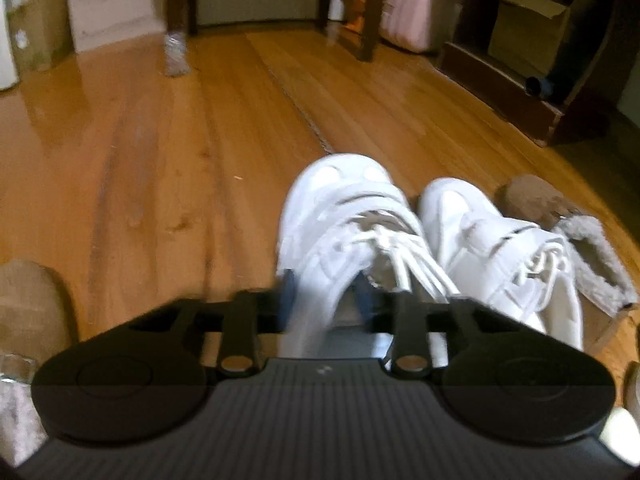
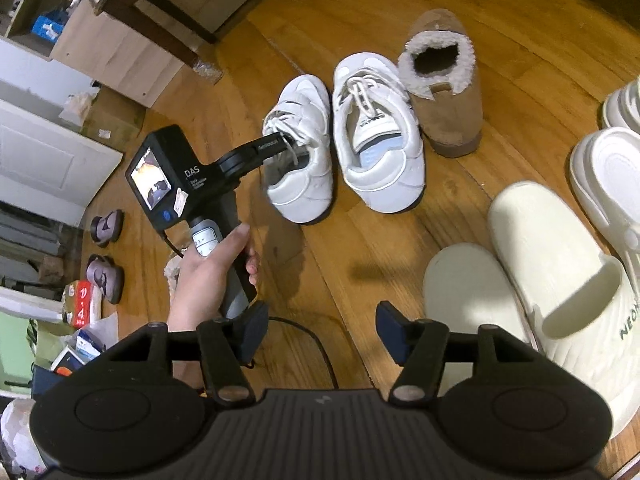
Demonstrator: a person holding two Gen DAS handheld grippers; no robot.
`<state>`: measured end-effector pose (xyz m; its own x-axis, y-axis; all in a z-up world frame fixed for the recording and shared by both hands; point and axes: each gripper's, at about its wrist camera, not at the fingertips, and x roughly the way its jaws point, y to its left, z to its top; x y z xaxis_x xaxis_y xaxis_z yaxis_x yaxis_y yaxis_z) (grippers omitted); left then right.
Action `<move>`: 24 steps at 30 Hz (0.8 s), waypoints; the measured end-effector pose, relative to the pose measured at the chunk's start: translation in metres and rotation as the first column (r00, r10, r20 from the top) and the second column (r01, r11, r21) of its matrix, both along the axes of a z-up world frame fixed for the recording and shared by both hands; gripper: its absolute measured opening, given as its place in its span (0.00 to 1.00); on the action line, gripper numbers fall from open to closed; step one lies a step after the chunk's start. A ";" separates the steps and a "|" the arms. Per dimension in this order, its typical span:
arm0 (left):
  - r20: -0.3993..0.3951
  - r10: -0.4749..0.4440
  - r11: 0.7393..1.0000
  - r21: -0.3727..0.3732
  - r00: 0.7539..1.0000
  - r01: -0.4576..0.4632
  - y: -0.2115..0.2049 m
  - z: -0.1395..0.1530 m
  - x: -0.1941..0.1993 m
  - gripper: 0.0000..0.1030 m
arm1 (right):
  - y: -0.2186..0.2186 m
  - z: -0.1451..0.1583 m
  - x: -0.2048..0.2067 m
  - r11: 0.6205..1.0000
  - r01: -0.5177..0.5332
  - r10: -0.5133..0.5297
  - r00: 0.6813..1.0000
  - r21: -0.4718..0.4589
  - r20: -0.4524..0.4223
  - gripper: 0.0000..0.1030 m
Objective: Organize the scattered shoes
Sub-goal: 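Grasp a white velcro sneaker with the left tool, then hold the sneaker with the left tool while the right tool grasps it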
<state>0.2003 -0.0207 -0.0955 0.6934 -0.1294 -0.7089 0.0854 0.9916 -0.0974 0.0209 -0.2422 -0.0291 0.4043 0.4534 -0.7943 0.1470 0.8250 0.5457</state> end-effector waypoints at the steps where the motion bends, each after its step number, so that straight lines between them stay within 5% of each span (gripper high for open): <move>1: 0.000 -0.003 1.000 -0.013 1.000 0.003 0.003 0.002 -0.005 0.18 | -0.001 0.001 -0.001 1.000 0.001 -0.001 1.000 0.001 0.000 0.59; 7: -0.027 0.000 1.000 0.019 1.000 0.001 0.008 0.014 -0.052 0.18 | -0.008 0.009 -0.010 1.000 0.004 -0.004 1.000 -0.007 0.015 0.59; 24: -0.124 -0.065 0.989 -0.143 0.990 0.047 0.033 0.045 -0.241 0.19 | -0.001 0.019 -0.037 0.996 -0.050 0.051 0.999 -0.071 0.016 0.59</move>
<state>-0.0404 0.0127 -0.0502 0.5872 -0.2692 -0.7634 0.1179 0.9615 -0.2484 -0.0158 -0.2431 -0.0096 0.3970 0.4165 -0.8179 0.0950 0.8677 0.4879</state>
